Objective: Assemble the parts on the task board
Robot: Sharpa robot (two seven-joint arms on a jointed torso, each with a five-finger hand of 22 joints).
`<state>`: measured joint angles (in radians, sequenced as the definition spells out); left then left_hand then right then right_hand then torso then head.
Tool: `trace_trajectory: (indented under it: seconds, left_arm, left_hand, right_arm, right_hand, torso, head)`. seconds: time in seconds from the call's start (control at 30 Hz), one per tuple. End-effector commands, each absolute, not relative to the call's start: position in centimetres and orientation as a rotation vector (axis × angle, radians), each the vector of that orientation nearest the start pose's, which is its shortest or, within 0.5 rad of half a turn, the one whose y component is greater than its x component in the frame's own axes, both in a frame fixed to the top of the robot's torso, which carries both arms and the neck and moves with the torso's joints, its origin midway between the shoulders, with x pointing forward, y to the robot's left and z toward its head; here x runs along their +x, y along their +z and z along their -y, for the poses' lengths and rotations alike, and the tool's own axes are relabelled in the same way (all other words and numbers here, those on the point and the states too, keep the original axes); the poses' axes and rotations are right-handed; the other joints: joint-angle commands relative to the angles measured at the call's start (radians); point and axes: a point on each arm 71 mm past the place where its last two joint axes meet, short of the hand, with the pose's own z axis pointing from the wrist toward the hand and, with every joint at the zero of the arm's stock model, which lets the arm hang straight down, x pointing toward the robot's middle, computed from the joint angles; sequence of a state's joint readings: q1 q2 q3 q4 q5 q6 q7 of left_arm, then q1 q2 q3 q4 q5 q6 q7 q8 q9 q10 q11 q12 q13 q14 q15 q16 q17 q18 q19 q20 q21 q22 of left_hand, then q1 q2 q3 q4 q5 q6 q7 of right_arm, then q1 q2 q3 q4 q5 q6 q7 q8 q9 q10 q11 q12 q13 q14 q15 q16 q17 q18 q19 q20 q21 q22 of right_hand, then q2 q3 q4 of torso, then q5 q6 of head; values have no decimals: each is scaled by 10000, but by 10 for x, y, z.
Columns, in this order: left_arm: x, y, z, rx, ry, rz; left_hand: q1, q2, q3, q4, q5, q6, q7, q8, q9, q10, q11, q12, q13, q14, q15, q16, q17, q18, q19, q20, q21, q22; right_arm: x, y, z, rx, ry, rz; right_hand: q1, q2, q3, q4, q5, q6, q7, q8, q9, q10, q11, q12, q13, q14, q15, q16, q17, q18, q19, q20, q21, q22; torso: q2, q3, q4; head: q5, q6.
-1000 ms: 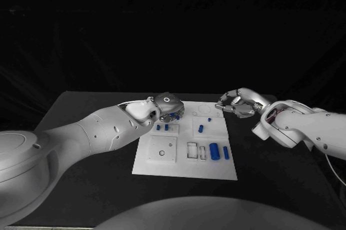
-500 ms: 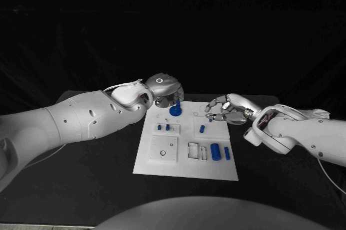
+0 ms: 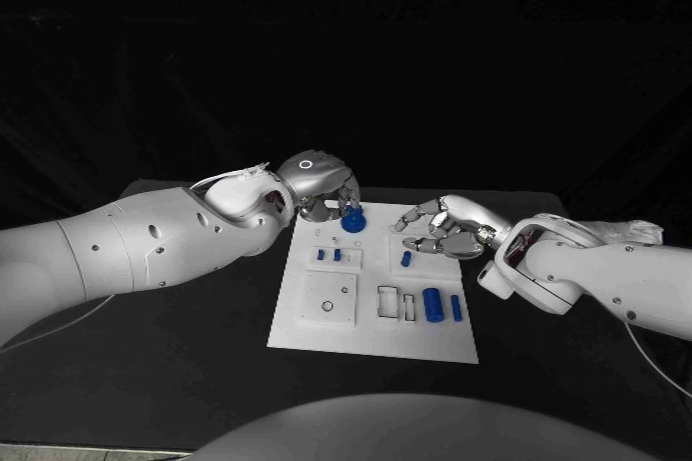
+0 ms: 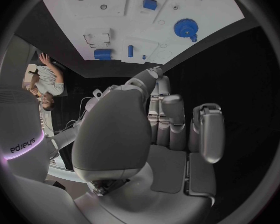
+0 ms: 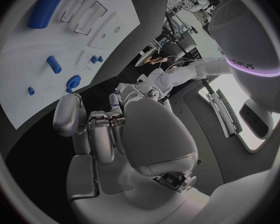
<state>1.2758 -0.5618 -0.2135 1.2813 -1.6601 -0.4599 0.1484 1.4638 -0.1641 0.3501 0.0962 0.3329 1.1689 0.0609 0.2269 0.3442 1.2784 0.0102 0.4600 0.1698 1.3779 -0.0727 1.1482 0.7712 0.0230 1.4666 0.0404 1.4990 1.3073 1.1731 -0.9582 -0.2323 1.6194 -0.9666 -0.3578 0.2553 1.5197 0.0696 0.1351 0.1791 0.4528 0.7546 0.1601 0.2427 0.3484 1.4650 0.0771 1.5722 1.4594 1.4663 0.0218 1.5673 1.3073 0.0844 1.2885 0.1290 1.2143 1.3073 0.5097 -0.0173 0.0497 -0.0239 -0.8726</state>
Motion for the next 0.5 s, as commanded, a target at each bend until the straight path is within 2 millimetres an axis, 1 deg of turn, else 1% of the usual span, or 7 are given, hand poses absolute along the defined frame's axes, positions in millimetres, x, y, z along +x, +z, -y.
trace_trajectory:
  seconds: [0.03,0.1,0.13,0.2,0.23,0.43,0.5]
  left_arm:
    - [497,-200,-112,6325,-7743,-13925]
    - [496,-200,-114,6298,-7767,-13869]
    - [495,-200,-115,6289,-7779,-13851]
    - [494,-199,-116,6278,-7793,-13828]
    - [494,-199,-117,6272,-7803,-13812]
    - [490,-198,-119,6274,-7867,-13642]
    - [488,-197,-118,6325,-7874,-13580]
  left_hand:
    - [-25,164,29,-11,1,-99,15,93,91,661,-168,6732,9822,75,26,168,231,-70,721,57,55,2424]
    - [-38,161,15,-4,0,-124,19,143,160,1009,-160,7695,10750,179,32,449,714,-78,738,67,90,2435]
    - [-40,167,14,0,10,-138,21,162,190,1114,-156,8024,11073,222,38,592,961,-80,741,73,100,2438]
    - [-30,170,18,-5,28,-150,13,181,216,1211,-147,8292,11337,257,39,710,1170,-84,749,76,116,2443]
    - [-32,163,10,-7,48,-159,15,196,238,1354,-137,8594,11626,295,39,822,1365,-88,756,77,132,2448]
    - [-41,158,14,6,84,-172,28,238,288,1314,-124,8678,11737,344,43,1026,1740,-91,761,80,146,2452]
    - [-44,139,32,17,93,-181,32,270,324,1216,-111,8668,11764,383,51,1217,2090,-93,763,88,158,2455]
  right_arm:
    - [424,-248,218,1174,11038,-18367]
    - [424,-249,216,1154,11071,-18458]
    - [425,-250,215,1138,11093,-18501]
    - [425,-250,213,1114,11125,-18550]
    - [425,-251,211,1096,11150,-18582]
    - [426,-254,204,1049,11282,-18726]
    - [427,-255,202,1048,11308,-18770]
  right_hand:
    - [-219,-192,153,12,-75,-43,44,-233,-196,1058,73,-14,1114,1045,67,35,2635,29,-10,91,76,1482]
    - [-240,-225,215,12,-81,-46,53,-313,-268,1058,68,-14,1114,1045,69,35,2635,30,-8,93,81,1483]
    - [-240,-225,215,12,-81,-46,53,-313,-268,1058,68,-14,1114,1045,69,35,2635,30,-8,93,81,1483]
    - [-263,-256,275,12,-90,-42,60,-386,-337,1058,68,-14,1114,1045,73,35,2635,29,-3,96,89,1485]
    - [-268,-261,287,13,-93,-40,61,-399,-350,1058,68,-14,1114,1045,73,35,2635,30,-6,96,86,1483]
    - [-282,-282,341,8,-109,-30,61,-452,-403,1058,63,-14,1114,1045,71,35,2635,35,-20,98,70,1478]
    - [-283,-288,355,4,-111,-28,60,-465,-415,1058,60,-14,1114,1045,70,35,2635,36,-23,98,67,1477]
  torso:
    - [5,4,-2]
    - [6,3,0]
    - [3,2,1]
    - [2,2,0]
    - [2,-2,-2]
    - [5,3,-1]
    - [5,-3,-11]
  head:
    - [27,0]
    - [25,0]
    - [28,0]
    - [27,0]
    - [28,0]
    - [33,0]
    - [46,0]
